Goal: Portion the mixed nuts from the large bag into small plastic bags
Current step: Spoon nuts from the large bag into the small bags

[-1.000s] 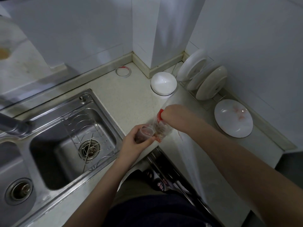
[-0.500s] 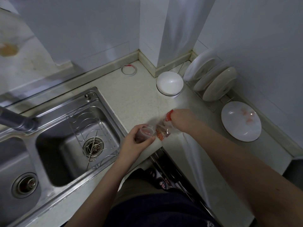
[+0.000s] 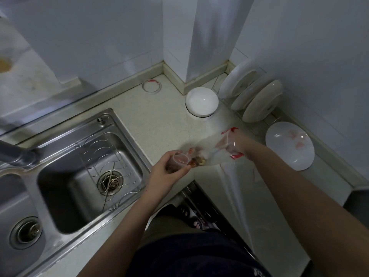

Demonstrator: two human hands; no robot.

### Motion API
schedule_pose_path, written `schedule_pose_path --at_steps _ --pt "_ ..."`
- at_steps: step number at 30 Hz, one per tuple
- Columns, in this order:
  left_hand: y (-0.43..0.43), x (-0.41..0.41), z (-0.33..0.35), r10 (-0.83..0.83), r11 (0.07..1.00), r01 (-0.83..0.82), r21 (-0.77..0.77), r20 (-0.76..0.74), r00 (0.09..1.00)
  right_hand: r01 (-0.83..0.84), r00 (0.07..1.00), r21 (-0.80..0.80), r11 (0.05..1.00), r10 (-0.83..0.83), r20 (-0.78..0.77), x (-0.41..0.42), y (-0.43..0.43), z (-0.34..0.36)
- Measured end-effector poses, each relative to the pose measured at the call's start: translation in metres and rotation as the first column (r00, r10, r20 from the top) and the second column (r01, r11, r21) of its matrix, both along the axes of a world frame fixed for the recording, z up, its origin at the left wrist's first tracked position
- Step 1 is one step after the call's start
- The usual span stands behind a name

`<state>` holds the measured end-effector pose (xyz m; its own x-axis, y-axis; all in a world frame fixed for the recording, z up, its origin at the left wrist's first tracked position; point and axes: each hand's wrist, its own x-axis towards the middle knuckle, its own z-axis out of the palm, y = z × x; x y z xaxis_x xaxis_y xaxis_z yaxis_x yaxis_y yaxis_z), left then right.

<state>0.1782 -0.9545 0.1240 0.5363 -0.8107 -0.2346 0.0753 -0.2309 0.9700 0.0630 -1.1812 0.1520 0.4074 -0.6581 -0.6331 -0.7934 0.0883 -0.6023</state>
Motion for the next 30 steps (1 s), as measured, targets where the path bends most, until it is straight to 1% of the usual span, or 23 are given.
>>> schedule_pose_path --at_steps 2,3,7,10,12,15,18,24,26,28,30 --pt "-0.001 0.0 -0.001 -0.011 1.0 0.011 -0.004 -0.003 1.0 0.124 0.992 0.062 0.99 -0.125 0.017 -0.009 -0.002 0.003" --pt "-0.002 -0.001 -0.002 -0.016 1.0 0.016 -0.007 -0.006 1.0 0.141 0.99 0.094 0.986 -0.143 0.01 -0.013 -0.001 0.004" --pt "-0.005 -0.004 -0.004 -0.021 1.0 0.02 -0.007 -0.026 0.999 0.136 0.991 0.107 0.985 -0.135 -0.02 -0.02 -0.004 0.012" --pt "-0.008 -0.007 -0.006 -0.03 1.0 0.03 -0.002 -0.035 0.999 0.098 0.994 0.01 0.995 -0.097 -0.053 -0.02 -0.003 0.017" --pt "-0.008 -0.009 -0.006 -0.042 0.999 0.042 -0.001 -0.032 0.999 0.079 0.996 -0.056 0.995 -0.081 -0.042 -0.019 -0.003 0.018" --pt "-0.009 -0.011 -0.006 -0.047 0.999 0.047 -0.002 -0.021 0.999 0.221 0.974 -0.035 0.975 -0.218 0.067 -0.015 -0.005 0.02" --pt "-0.009 -0.011 -0.006 -0.041 0.999 0.041 -0.006 -0.009 0.999 0.3 0.95 0.006 0.954 -0.3 0.083 -0.012 -0.003 0.026" --pt "-0.004 -0.011 -0.007 -0.037 0.999 0.037 -0.013 0.022 0.999 0.222 0.975 0.03 0.975 -0.222 0.013 -0.011 0.002 0.044" --pt "-0.003 -0.012 -0.006 -0.038 0.999 0.038 -0.013 0.035 0.999 0.216 0.976 0.061 0.975 -0.217 0.012 -0.01 0.002 0.049" --pt "-0.002 -0.013 -0.006 -0.03 0.999 0.03 -0.015 0.041 0.999 0.2 0.98 0.061 0.978 -0.201 0.001 -0.011 0.003 0.052" --pt "-0.001 -0.014 -0.006 -0.026 1.0 0.026 -0.017 0.046 0.999 0.193 0.981 0.05 0.98 -0.194 0.024 -0.013 0.001 0.053"
